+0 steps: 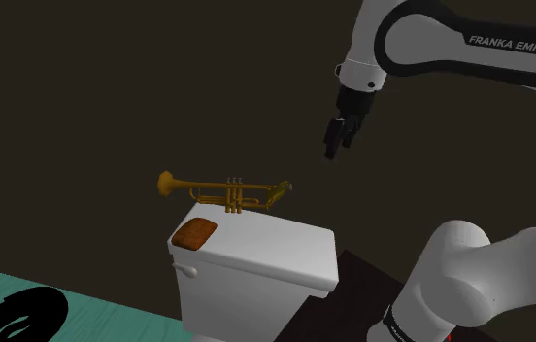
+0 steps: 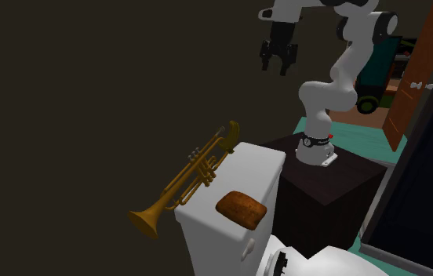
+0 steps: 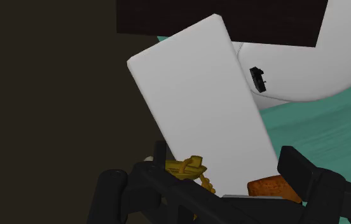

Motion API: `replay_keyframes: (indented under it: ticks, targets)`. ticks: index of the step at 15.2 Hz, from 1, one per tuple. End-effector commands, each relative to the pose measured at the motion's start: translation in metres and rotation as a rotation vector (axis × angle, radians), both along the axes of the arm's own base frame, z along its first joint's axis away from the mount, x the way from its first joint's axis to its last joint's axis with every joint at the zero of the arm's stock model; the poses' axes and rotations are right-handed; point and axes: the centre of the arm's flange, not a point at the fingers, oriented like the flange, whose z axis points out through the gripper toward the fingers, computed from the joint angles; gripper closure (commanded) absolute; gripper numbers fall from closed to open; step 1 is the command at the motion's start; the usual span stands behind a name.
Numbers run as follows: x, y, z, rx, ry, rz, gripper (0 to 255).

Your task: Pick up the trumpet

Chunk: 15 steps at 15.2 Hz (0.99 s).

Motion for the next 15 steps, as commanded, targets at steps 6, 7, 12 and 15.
replay_keyframes:
  ticks: [6, 7, 12, 15]
  targets:
    - [0.063, 0.003, -0.028, -0.038, 0.028, 0.094, 0]
    - [0.075, 0.004, -0.034, -0.046, 0.034, 0.113, 0]
    - [0.136, 0.013, -0.065, -0.084, 0.062, 0.207, 0]
    - [0.172, 0.02, -0.084, -0.107, 0.079, 0.264, 0]
